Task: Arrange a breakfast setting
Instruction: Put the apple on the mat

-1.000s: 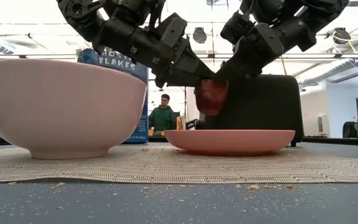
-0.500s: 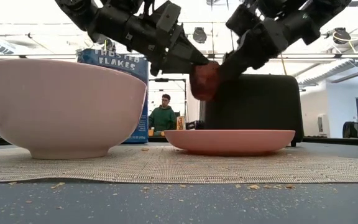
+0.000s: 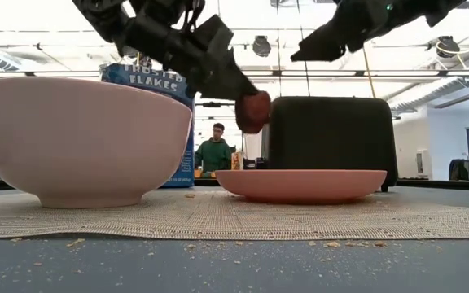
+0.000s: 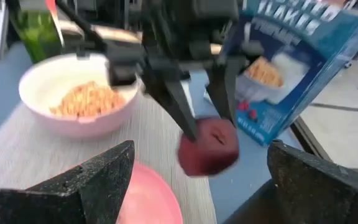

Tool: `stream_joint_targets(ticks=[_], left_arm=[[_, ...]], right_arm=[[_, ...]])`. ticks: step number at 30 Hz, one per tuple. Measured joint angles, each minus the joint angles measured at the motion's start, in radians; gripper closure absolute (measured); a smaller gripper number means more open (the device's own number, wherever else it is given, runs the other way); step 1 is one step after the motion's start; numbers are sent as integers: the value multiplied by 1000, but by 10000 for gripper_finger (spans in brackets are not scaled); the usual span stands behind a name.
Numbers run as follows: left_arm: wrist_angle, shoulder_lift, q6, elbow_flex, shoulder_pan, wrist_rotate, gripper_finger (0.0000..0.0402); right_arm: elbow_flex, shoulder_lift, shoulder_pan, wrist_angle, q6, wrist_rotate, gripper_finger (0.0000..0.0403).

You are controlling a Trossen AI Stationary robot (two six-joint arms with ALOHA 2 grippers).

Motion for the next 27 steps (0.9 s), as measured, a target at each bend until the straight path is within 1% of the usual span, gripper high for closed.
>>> stream_joint_targets(ticks=[3, 6, 9, 12, 15, 23, 27], left_arm=[[43, 0, -22, -51, 28, -37, 183], [146, 0, -52, -124, 45, -71, 183], [268, 1, -67, -189, 54, -77, 183], [333, 1, -62, -223, 54, -87, 183], [341, 1, -55, -225, 52, -102, 183], [342, 1, -40, -225, 48, -102, 183], [373, 37, -53, -225, 38, -105, 183]], right_arm=[[0, -37, 0, -23, 9, 0, 50], [0, -56, 0, -19, 9, 0, 50], [0, -59, 0, -8, 8, 0, 50], [0, -55, 0, -7, 8, -1, 50], [-1, -47, 0, -11, 7, -1, 51], [-1, -26, 0, -5, 7, -1, 51], [-1, -22, 0, -4, 7, -1, 51]])
